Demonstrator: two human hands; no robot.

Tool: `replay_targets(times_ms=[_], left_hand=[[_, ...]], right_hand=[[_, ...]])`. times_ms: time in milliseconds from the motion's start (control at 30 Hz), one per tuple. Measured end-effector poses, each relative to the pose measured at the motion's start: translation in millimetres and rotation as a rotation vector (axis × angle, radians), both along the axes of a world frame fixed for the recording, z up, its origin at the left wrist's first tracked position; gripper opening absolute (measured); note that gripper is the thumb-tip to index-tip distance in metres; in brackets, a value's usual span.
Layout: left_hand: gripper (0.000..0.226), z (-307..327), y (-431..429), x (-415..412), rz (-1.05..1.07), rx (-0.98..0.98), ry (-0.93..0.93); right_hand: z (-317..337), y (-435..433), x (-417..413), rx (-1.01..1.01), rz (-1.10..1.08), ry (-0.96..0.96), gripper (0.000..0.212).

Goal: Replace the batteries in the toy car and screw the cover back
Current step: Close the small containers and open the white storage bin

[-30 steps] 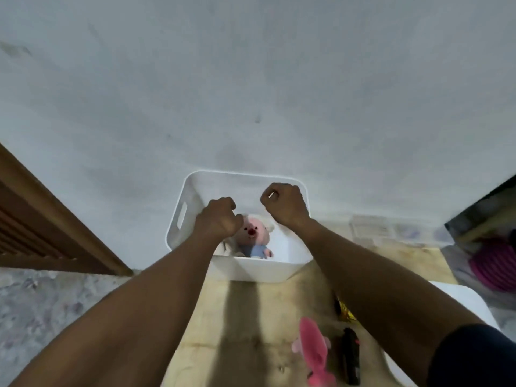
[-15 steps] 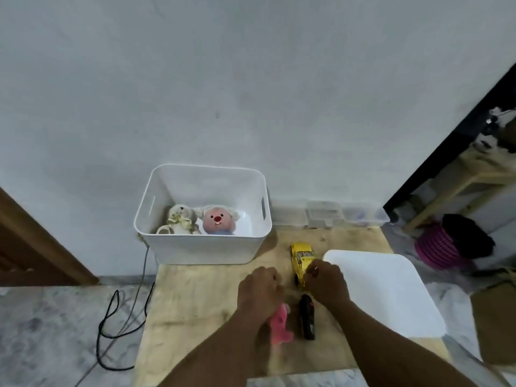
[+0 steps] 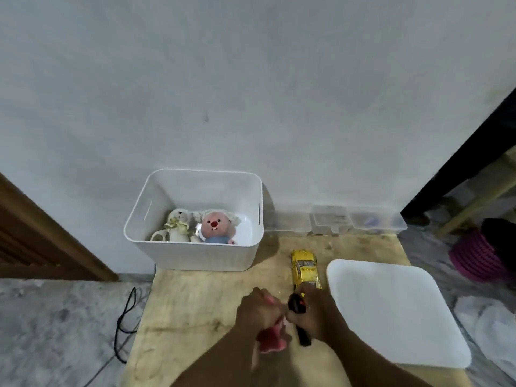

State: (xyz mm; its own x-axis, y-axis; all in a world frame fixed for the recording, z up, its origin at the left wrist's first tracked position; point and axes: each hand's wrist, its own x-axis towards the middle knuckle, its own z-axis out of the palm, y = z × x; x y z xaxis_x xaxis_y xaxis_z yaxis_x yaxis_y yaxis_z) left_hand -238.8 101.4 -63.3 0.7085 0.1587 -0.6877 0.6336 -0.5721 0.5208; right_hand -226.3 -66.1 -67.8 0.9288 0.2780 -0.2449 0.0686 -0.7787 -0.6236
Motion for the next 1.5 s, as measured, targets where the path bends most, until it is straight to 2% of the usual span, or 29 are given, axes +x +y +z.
replay_targets(times_ms=[133,267,367,433,533,633,800,833,933,1000,1100,1200,1233,1300,1367,1400,1500], left_hand=[[0.049,74.6,33.6,28.6,0.014,-0.226,-0.034],[0.037,157.1,80.1,52.8,0.034,-0.267,-0.178],[0.032,196.8,117.4,63.9,0.147,-0.296,-0.278],[0.034,209.5,141.2,71.1,0.201,-0.282,-0.329],[0.040,208.4,175.4,83.7,0.324,-0.225,-0.403],[0.054,191.8,205.2,98.8,0.406,-0.168,-0.428],[0.073,139.7,238.2,127.2,0.375,-0.052,-0.409],[0.070,127.4,243.1,133.3,0.343,-0.039,-0.390],[0.036,96.4,253.6,141.4,0.296,-0.022,-0.330],[0.040,74.9,259.8,146.0,0.263,0.015,-0.325],[0.064,57.8,266.2,145.5,0.200,0.161,-0.354],[0.073,54.1,271.6,143.9,0.219,0.134,-0.353],[0.073,56.8,271.7,144.0,0.207,0.144,-0.360],[0.065,68.6,267.1,145.1,0.188,0.191,-0.402],[0.053,82.3,256.2,151.7,0.204,0.170,-0.467],[0.046,90.8,244.3,155.8,0.196,0.148,-0.504],[0.027,118.7,190.3,166.7,0.169,0.059,-0.591]], right_hand=[[48.2,8.0,38.5,0.177,-0.049,-0.186,0.040],[110.9,55.2,90.7,0.407,-0.100,-0.360,0.036],[150.9,99.6,115.7,0.559,-0.141,-0.397,0.033],[164.9,128.4,128.0,0.593,-0.121,-0.347,0.032],[166.4,171.3,147.3,0.527,-0.083,-0.210,0.037],[144.6,211.2,168.9,0.396,-0.085,-0.096,0.052],[96.0,254.1,185.2,0.172,-0.123,0.045,0.047],[87.3,260.2,186.1,0.125,-0.118,0.068,0.047],[64.7,273.1,187.2,0.020,-0.089,0.118,0.048],[51.1,279.9,189.7,-0.007,-0.088,0.135,0.049],[40.0,286.3,190.6,-0.046,-0.075,0.103,0.054],[42.5,286.0,190.5,-0.037,-0.063,0.089,0.067],[47.2,283.3,191.2,-0.021,-0.072,0.082,0.066],[61.7,273.5,194.4,0.057,-0.090,0.012,0.043],[81.9,255.9,198.0,0.203,-0.122,-0.133,0.012],[94.0,240.4,198.1,0.280,-0.156,-0.213,0.004],[134.2,179.9,190.1,0.394,-0.323,-0.453,0.008]])
